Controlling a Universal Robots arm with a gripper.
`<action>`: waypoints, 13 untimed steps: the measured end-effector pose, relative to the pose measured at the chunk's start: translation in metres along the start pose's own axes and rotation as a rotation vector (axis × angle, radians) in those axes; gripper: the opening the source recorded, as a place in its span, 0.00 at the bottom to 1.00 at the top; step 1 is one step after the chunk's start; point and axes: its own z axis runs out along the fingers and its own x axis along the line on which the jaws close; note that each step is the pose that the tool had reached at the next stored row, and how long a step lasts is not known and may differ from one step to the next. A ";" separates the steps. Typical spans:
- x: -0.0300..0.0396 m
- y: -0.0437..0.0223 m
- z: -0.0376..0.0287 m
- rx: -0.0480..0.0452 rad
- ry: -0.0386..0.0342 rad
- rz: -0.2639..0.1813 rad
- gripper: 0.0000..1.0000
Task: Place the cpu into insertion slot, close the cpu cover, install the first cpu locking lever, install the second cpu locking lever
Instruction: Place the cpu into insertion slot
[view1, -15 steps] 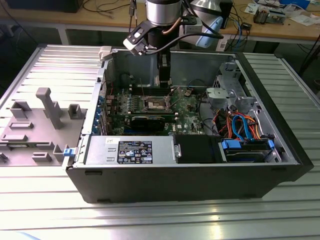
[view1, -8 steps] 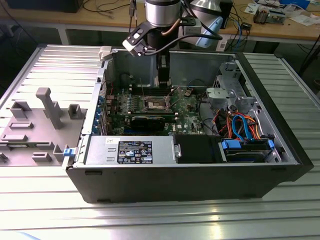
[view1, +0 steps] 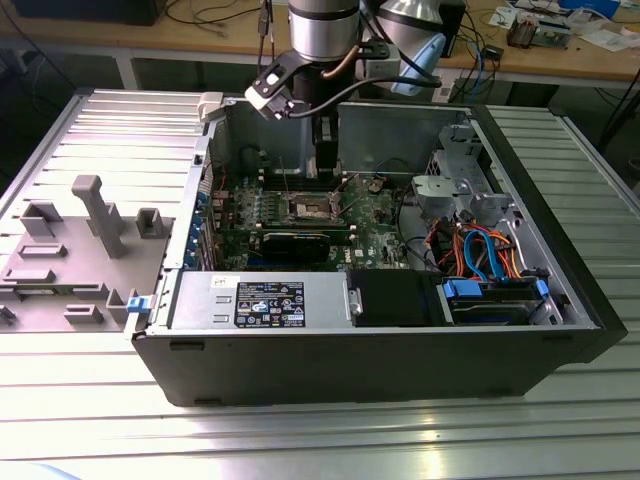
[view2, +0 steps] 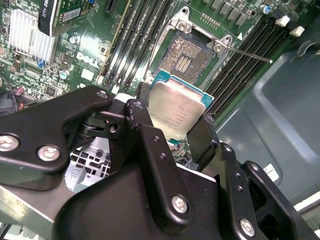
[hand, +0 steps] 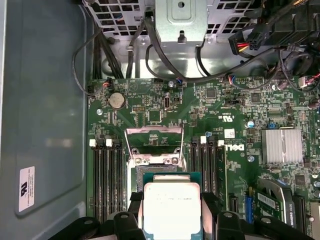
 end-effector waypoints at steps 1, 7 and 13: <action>0.0000 -0.0001 0.0007 0.0000 0.0003 -0.003 0.55; 0.0000 -0.0002 0.0016 0.0002 0.0002 -0.004 0.55; 0.0000 -0.0003 0.0028 0.0001 0.0004 -0.004 0.55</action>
